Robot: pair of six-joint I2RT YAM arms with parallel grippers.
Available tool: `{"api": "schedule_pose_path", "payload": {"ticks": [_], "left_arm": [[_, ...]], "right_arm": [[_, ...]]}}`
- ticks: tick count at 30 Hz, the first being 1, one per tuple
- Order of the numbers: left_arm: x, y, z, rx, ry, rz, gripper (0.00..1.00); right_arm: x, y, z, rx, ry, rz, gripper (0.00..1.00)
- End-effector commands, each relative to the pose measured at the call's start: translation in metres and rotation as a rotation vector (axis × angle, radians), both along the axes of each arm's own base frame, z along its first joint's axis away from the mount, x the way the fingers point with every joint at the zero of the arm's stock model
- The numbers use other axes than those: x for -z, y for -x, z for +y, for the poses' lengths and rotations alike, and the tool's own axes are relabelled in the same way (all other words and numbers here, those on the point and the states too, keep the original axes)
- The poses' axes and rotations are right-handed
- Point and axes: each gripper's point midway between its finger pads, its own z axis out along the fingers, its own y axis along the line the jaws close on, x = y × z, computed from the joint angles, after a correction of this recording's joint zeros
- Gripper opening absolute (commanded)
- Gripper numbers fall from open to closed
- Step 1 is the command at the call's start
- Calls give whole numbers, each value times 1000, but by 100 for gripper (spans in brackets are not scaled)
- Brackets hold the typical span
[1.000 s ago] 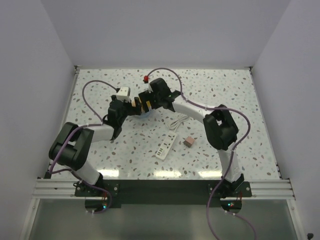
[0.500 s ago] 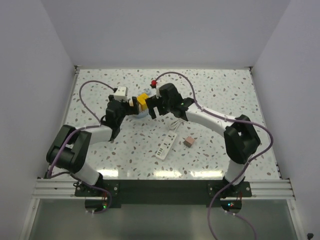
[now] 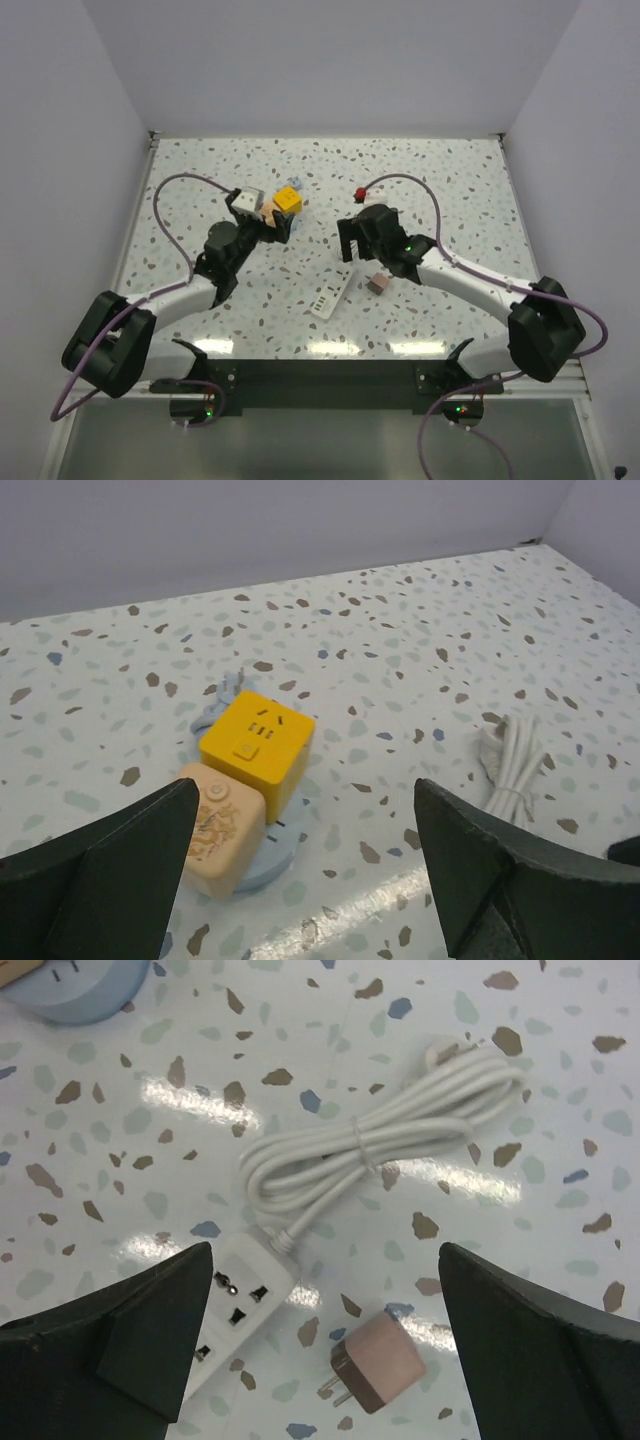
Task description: Insert the plug
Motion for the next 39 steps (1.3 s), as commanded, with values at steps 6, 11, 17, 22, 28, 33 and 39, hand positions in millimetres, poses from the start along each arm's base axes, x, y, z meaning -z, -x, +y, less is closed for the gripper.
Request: {"api": "schedule_pose_path", "payload": {"ticks": [6, 11, 17, 22, 28, 33, 39], "left_arm": [[5, 50, -57, 194, -6, -34, 93], [29, 75, -89, 270, -8, 10, 93], [58, 94, -113, 324, -23, 70, 92], [66, 105, -117, 329, -31, 82, 92], [65, 109, -115, 335, -37, 73, 92], [65, 112, -110, 332, -43, 68, 93], [65, 118, -107, 349, -39, 63, 93]], "right_arm": [[11, 32, -67, 296, 17, -24, 98], [14, 45, -82, 370, -49, -37, 97], [27, 42, -72, 420, -155, -27, 88], [43, 35, -59, 459, -203, 9, 78], [56, 37, -51, 465, -189, 66, 75], [66, 42, -56, 501, -146, 100, 74], [81, 43, -57, 520, -101, 134, 69]]}}
